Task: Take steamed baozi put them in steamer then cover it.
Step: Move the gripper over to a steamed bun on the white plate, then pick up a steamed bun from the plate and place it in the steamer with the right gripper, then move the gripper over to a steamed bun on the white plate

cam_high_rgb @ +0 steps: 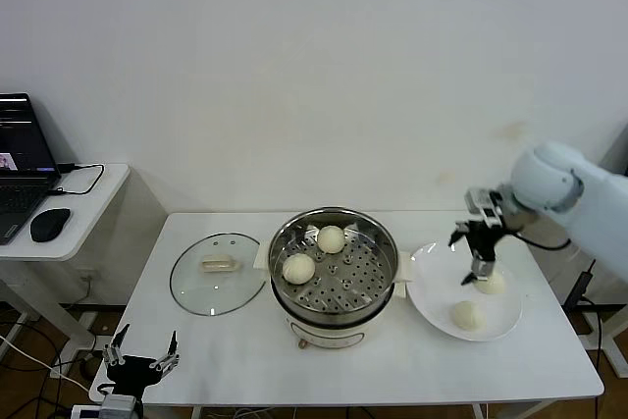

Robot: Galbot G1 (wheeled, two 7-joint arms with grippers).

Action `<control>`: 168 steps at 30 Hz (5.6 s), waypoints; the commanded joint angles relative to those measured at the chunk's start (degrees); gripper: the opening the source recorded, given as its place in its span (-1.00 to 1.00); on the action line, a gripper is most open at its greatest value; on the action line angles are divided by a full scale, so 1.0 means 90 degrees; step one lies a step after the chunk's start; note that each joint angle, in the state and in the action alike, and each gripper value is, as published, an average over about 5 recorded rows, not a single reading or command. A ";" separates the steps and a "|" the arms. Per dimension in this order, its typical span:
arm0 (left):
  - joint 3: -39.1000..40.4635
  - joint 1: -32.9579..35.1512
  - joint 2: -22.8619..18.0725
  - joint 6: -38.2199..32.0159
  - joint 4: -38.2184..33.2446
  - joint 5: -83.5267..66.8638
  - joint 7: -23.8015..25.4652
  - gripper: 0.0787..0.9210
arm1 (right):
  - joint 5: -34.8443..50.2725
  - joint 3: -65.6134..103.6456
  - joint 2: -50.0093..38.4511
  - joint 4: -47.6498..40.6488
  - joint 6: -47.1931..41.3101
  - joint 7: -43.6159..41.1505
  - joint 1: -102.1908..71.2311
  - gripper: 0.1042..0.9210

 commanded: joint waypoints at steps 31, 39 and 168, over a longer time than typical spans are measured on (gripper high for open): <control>-0.0010 -0.0101 -0.0007 0.0042 0.0394 0.0128 0.0014 0.77 | -0.1722 0.1036 0.1093 -0.1335 0.0586 0.0388 -0.2050 0.76; 0.0020 -0.0111 -0.0015 0.0041 0.0420 0.0145 0.0012 0.77 | -0.1857 0.1120 0.1067 -0.1374 0.0638 0.0348 -0.2156 0.76; -0.0085 -0.0193 -0.0119 -0.0125 0.0280 0.0209 -0.0122 0.77 | -0.1976 -0.1465 0.2960 0.1227 0.4309 0.0655 0.1588 0.75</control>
